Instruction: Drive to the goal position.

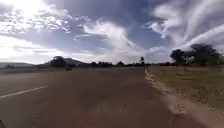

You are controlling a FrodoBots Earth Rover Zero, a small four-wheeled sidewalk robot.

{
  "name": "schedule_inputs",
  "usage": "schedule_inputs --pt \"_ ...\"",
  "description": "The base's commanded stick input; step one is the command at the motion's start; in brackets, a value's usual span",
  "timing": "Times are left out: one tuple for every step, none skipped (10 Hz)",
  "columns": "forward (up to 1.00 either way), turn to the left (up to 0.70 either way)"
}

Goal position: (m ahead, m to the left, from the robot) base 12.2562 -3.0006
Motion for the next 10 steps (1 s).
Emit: schedule_inputs --pt "1.00 0.00" --pt "1.00 0.00" --pt "1.00 0.00" --pt "1.00 0.00" --pt "1.00 -0.30" --pt "1.00 -0.37" --pt "1.00 -0.40" --pt "1.00 -0.40" --pt "1.00 -0.35" --pt "1.00 -0.27"
